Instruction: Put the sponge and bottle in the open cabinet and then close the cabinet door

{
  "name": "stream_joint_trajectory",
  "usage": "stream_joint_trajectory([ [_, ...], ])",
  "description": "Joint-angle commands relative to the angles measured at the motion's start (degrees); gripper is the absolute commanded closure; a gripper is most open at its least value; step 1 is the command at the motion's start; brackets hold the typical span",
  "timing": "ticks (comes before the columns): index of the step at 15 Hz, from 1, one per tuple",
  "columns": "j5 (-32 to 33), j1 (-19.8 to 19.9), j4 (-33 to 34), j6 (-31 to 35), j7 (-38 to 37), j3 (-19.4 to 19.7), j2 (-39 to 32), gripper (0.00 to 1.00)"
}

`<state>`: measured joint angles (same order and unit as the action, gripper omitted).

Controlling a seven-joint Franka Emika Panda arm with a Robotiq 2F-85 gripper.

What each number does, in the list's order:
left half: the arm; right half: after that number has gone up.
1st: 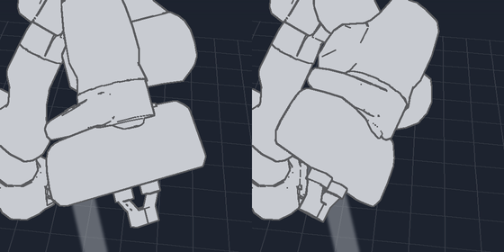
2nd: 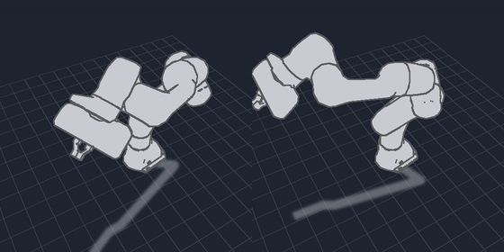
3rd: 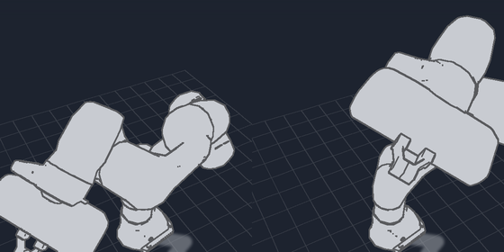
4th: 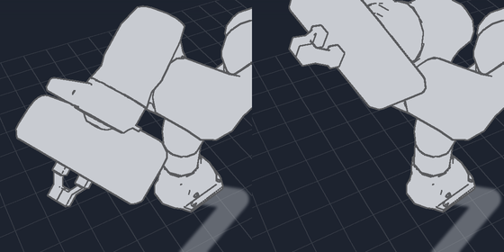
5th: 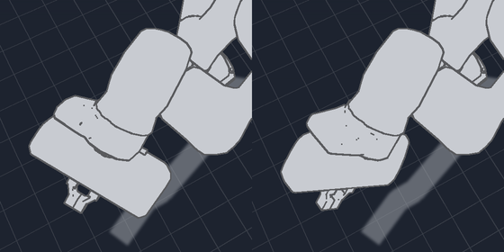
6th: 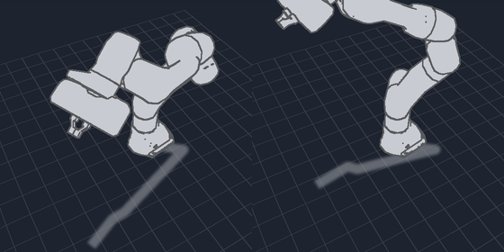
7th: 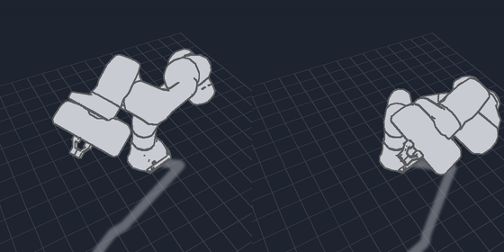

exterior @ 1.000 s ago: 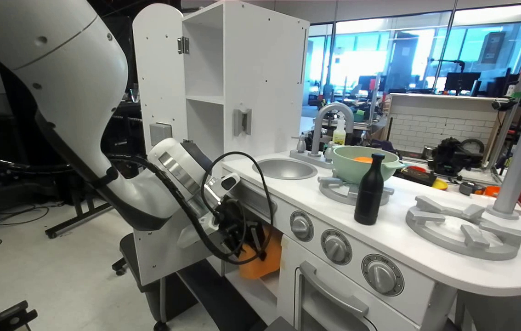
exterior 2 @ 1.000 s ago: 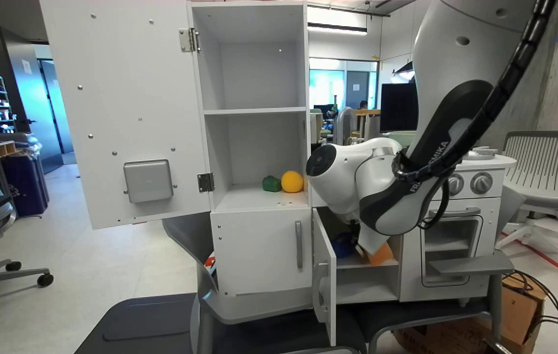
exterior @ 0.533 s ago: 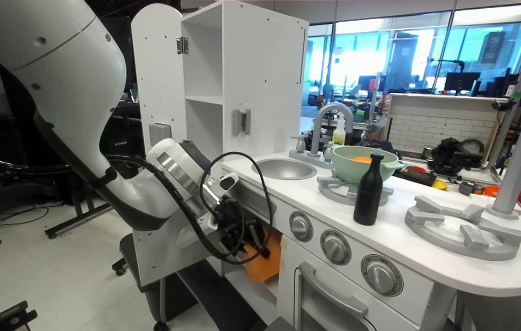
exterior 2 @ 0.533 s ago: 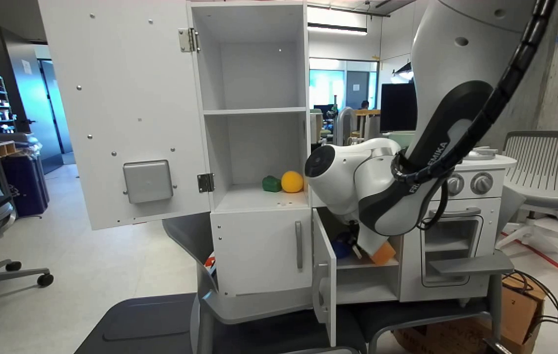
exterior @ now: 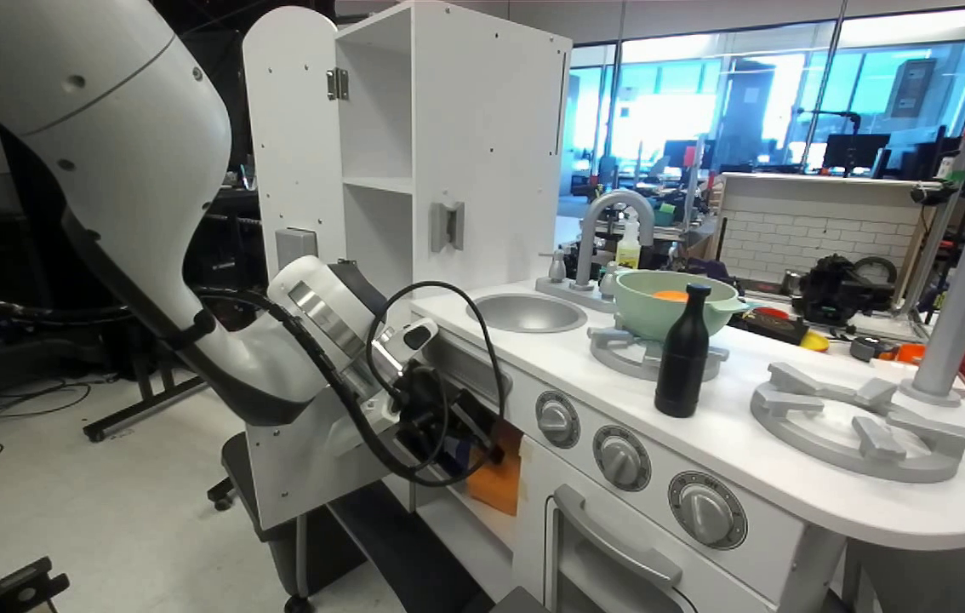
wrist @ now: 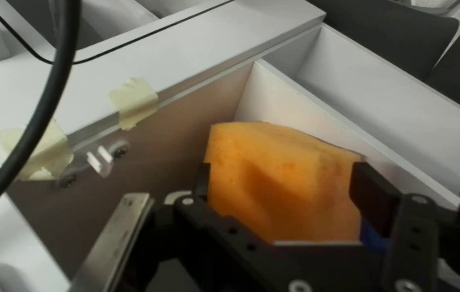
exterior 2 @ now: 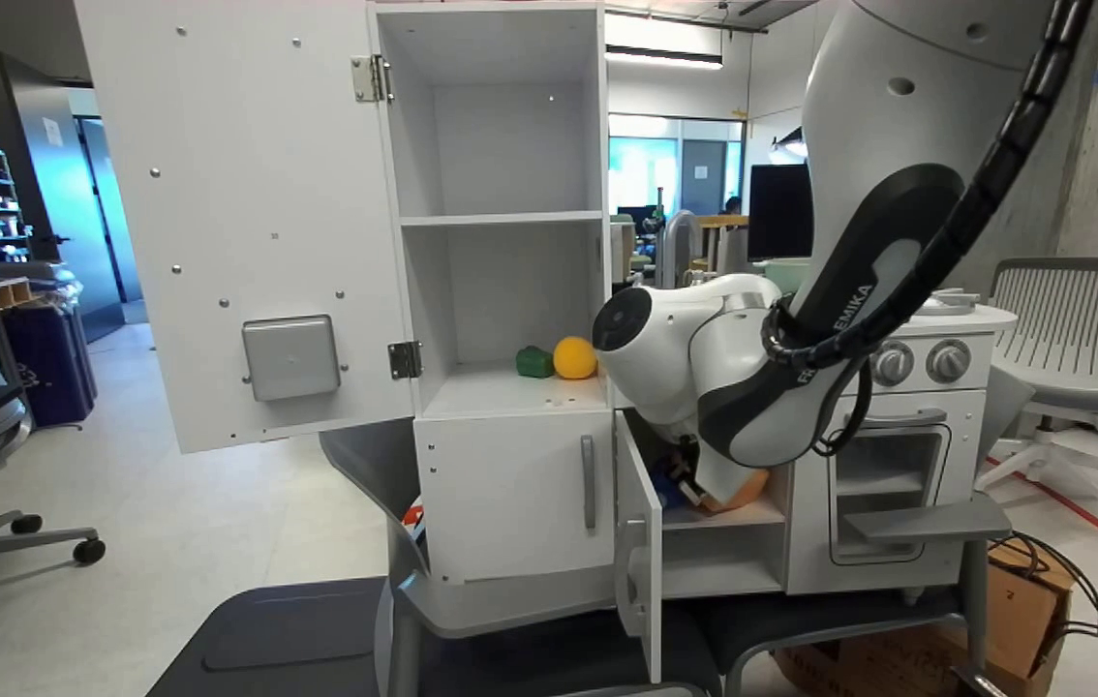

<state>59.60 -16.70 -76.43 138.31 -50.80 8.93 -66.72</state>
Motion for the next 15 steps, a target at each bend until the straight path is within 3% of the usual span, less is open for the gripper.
stream_joint_trajectory([
  [1,-2.31,1.16,0.75,-1.91,8.2,-2.66,1.16,0.0],
  [6,-8.34,4.43,-9.48,-4.03,25.58,-9.37,11.27,0.0],
  [9,-13.34,6.28,-15.42,-11.61,36.34,-12.89,19.24,0.0],
  [15,-24.46,8.02,-22.96,-27.46,61.48,-13.65,35.56,0.0],
])
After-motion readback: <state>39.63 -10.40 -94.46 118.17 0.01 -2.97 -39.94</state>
